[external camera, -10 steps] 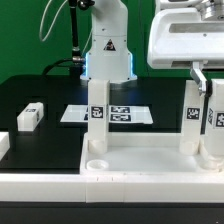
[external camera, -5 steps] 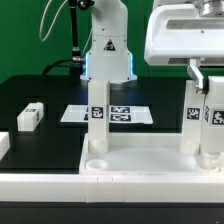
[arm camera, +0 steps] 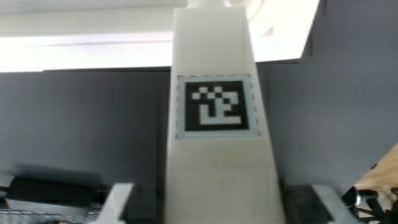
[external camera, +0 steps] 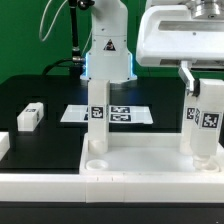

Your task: Assemble desk

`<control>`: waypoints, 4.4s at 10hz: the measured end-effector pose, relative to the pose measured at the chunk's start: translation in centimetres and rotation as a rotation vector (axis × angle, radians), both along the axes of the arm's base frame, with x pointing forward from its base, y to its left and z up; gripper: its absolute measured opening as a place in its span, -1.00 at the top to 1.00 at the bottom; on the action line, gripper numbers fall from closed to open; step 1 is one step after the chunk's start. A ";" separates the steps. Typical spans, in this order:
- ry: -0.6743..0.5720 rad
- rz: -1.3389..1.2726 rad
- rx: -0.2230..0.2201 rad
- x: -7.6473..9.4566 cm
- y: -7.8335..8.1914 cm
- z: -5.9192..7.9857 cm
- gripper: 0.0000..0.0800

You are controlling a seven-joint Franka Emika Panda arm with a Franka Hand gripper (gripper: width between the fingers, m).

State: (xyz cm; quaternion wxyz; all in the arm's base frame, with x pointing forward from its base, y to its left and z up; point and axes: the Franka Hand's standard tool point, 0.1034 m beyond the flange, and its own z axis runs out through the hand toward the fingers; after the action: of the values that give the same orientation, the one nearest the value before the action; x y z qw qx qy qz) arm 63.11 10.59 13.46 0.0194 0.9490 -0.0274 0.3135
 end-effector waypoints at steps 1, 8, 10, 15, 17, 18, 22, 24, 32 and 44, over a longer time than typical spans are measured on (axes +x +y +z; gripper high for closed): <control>0.000 0.002 0.001 0.0 0.1 0.0 0.28; 0.011 0.012 0.003 -0.1 0.9 -0.1 0.28; 0.017 0.014 0.000 -0.3 1.0 -0.5 0.28; 0.026 0.017 -0.006 -0.3 1.1 -1.3 0.28; 0.026 0.018 -0.009 -0.2 1.0 -1.4 0.28; 0.025 0.017 -0.011 -0.2 0.7 -1.4 0.28; -0.009 0.026 -0.016 0.1 0.9 -1.4 0.28; -0.008 0.029 -0.019 0.1 0.9 -1.4 -0.15; 0.001 0.044 -0.031 0.2 0.8 -1.3 -0.62; 0.512 -0.025 0.025 2.0 0.4 0.4 -0.62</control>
Offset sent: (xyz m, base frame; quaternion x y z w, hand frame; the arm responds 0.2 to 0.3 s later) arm -0.0043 0.0069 -0.0004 0.0111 -0.0241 0.0101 0.9996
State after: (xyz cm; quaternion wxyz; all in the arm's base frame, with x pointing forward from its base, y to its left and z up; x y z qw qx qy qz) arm 65.11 11.00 13.82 0.0177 0.9972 -0.0370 0.0626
